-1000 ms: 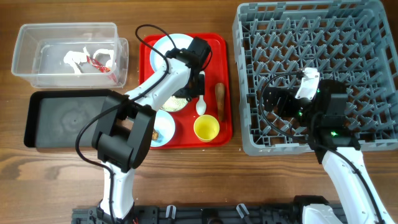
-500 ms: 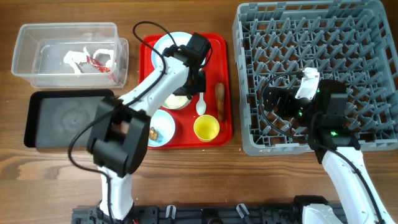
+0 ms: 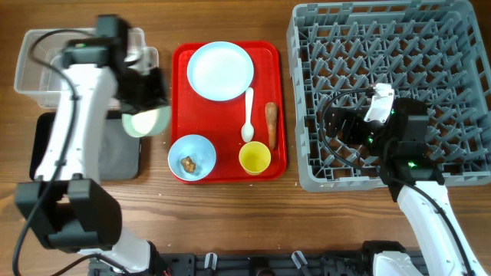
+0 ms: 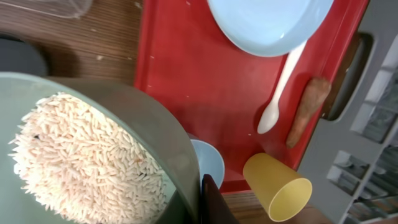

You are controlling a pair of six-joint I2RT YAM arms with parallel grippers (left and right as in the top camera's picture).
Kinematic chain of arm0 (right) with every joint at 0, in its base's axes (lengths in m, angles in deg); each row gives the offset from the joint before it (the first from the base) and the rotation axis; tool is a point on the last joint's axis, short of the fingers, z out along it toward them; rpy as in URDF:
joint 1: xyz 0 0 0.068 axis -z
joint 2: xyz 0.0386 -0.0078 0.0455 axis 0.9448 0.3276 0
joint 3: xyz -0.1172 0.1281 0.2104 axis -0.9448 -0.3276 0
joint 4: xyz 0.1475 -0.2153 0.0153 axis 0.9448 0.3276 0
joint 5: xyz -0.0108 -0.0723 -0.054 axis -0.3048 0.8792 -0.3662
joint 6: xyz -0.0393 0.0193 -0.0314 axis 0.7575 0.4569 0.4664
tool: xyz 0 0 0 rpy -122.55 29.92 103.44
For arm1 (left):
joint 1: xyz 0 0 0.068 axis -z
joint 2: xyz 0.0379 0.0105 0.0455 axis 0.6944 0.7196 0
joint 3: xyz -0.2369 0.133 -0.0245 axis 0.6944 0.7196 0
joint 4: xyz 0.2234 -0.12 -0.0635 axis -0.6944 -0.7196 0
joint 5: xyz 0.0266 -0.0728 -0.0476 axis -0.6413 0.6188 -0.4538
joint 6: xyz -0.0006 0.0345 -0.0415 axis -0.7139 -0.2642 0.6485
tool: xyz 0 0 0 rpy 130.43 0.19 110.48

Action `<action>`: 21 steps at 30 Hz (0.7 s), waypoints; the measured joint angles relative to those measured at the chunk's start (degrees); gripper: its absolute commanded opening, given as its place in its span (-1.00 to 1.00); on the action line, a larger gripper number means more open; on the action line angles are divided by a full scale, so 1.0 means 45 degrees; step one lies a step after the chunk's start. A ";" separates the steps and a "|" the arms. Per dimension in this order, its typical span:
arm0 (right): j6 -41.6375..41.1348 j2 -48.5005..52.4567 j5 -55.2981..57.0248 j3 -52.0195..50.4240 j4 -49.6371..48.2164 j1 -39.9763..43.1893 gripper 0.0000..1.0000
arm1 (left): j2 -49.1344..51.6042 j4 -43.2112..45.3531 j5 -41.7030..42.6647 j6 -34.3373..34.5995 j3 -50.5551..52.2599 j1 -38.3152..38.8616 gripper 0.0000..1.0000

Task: Sort waste into correct bins and load items into the dishwasher rack
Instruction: 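Tip the green bowl over the black tray to pour out rice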

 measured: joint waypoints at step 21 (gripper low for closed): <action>0.0000 0.0000 0.0000 0.0000 0.0015 0.0000 0.99 | -0.0024 0.5863 0.9326 -0.1345 0.6096 -0.9549 -0.92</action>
